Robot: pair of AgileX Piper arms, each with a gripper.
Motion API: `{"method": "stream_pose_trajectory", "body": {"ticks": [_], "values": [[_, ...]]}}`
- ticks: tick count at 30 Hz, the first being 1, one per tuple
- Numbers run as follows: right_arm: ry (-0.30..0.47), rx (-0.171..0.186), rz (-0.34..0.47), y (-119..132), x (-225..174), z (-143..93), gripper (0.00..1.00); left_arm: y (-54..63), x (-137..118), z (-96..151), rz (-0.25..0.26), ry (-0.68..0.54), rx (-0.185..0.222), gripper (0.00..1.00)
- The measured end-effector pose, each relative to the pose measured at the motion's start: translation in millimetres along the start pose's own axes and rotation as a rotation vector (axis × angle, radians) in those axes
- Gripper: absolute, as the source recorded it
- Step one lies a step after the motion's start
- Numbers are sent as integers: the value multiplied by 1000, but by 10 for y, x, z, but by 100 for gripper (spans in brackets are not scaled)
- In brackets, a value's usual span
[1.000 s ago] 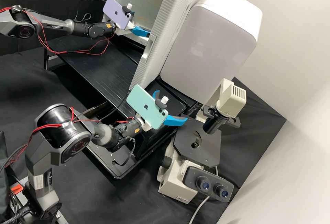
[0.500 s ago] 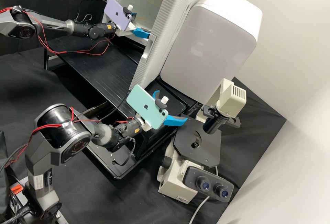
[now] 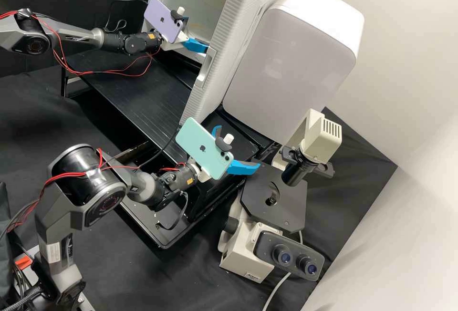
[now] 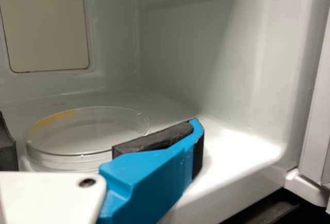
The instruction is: Take the petri dish out of the incubator
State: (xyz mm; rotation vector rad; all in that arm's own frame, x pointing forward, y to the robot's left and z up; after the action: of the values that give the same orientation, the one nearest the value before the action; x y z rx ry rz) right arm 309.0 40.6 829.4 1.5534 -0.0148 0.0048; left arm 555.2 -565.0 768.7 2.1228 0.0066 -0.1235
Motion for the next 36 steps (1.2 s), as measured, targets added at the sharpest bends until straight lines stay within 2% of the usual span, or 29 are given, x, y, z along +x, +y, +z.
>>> {"method": "stream_pose_trajectory", "body": {"ticks": [19,36], "values": [[0,0,0,0,0,0,100,42,10,-10,-2,32,-6,0],[0,0,0,0,0,0,100,73,38,7,-32,50,-11,0]]}}
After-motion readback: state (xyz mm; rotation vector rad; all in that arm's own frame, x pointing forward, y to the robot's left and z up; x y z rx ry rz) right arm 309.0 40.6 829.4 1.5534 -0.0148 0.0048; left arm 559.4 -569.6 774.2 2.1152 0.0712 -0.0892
